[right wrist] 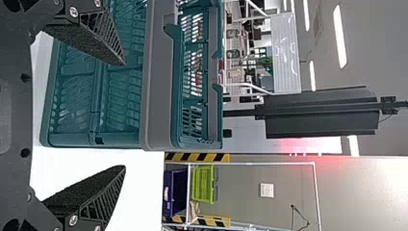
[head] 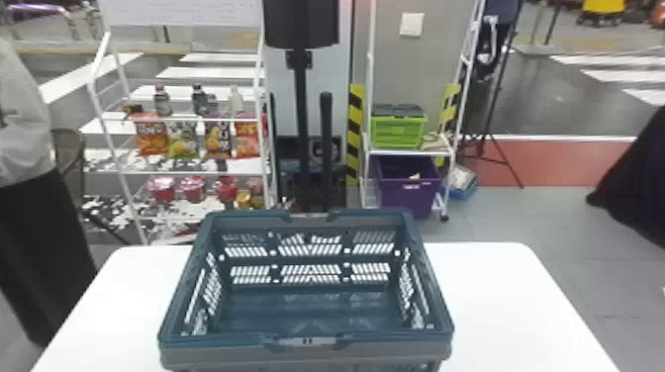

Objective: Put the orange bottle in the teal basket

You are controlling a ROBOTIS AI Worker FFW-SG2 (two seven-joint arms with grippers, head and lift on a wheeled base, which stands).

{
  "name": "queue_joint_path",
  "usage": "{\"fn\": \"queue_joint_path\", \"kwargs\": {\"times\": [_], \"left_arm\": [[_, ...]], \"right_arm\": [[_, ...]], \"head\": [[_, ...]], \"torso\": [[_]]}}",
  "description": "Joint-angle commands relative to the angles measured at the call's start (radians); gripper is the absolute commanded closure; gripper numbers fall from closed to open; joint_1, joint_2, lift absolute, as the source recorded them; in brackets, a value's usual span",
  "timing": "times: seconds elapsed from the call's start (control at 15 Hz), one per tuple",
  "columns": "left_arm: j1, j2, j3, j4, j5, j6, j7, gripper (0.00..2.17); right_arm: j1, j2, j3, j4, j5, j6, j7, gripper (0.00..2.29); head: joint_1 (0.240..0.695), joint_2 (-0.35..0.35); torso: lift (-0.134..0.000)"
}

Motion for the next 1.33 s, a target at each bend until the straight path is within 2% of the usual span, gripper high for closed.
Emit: {"fn": "queue_joint_path", "kwargs": {"times": [0.0,0.47,0.73,1.07,1.27], "left_arm": [[0.000,-0.003,0.000,-0.001,0.001,0.000,0.000,0.54],[0.002,-0.003,0.000,-0.005,0.002,0.000,0.000,0.54],[0.025,-0.003,0.005,-0.096,-0.001,0.028,0.000,0.54],[0.032,-0.003,0.026,-0.324,-0.047,0.252,-0.002,0.54],[-0.040,-0.003,0.041,-0.423,-0.062,0.503,-0.032,0.54]], "right_arm": [[0.000,0.002,0.000,0.000,0.001,0.000,0.000,0.13],[-0.001,0.005,0.000,0.008,0.001,0.000,0.000,0.13],[-0.001,0.005,-0.001,0.011,0.001,0.000,0.000,0.13],[-0.001,0.009,-0.005,0.022,-0.001,-0.003,-0.001,0.13],[0.009,0.015,-0.011,0.023,0.001,-0.028,0.000,0.13]], "head": [[0.499,0.000],[0.499,0.000],[0.499,0.000],[0.499,0.000],[0.499,0.000]], "torso": [[0.000],[0.000],[0.000],[0.000],[0.000]]}}
